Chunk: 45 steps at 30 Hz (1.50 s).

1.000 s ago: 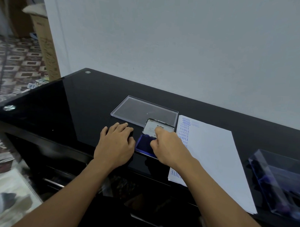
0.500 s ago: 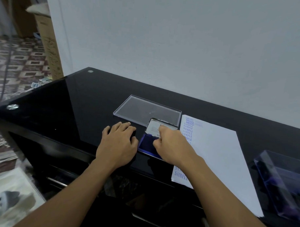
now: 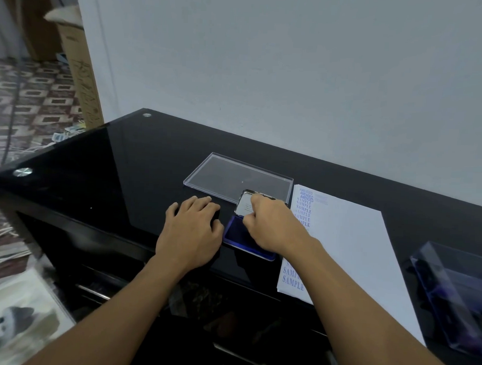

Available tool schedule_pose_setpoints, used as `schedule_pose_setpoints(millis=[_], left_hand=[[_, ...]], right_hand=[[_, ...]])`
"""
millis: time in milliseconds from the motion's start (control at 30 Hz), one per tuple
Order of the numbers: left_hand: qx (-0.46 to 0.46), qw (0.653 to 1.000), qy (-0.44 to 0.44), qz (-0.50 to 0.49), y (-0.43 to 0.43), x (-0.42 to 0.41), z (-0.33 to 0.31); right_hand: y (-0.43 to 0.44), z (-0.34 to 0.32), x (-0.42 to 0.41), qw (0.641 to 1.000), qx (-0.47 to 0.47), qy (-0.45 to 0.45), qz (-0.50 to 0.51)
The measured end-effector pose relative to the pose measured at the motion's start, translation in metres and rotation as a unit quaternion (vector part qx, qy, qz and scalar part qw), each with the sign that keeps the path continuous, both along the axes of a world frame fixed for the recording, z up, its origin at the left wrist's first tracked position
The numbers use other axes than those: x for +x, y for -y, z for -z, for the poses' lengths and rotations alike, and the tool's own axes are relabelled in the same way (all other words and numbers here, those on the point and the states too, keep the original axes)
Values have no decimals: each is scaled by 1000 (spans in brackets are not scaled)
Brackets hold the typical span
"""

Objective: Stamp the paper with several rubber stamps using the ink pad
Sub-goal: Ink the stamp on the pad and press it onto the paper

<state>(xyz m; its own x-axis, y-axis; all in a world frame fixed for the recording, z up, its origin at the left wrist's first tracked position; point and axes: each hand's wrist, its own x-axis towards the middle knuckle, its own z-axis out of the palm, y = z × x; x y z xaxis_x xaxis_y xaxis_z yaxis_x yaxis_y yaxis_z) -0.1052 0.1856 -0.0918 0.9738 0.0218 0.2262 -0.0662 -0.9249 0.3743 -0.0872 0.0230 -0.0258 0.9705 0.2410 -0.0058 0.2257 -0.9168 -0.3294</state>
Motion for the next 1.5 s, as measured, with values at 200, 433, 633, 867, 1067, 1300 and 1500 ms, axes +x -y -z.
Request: schedule_pose_setpoints(millis=[200,433,633,867,1067,1300,1500], left_hand=[[4,1000,-5,-6,1,0,1],[9,1000,-7,-2,2,1,1],[2,1000,-6,-3,3,0,2],[-3,1000,-8,1,2,0,1],[-5,1000,-8,1,2,1,1],[-5,1000,-10,3,2,0,1],[-2,1000,-10,2,1,1,2]], right_hand=[[-2,4,-6,1000,19,15,10],[-5,7,-6,999,28,15,31],[-4,8,-4,999,38,15,31],[-2,6,-4,999,32,12,7],[-4,10,-5,999,42,22,25],[-4,6,-4,999,43,6,22],[2,2,-3,1000,7,-14,-20]])
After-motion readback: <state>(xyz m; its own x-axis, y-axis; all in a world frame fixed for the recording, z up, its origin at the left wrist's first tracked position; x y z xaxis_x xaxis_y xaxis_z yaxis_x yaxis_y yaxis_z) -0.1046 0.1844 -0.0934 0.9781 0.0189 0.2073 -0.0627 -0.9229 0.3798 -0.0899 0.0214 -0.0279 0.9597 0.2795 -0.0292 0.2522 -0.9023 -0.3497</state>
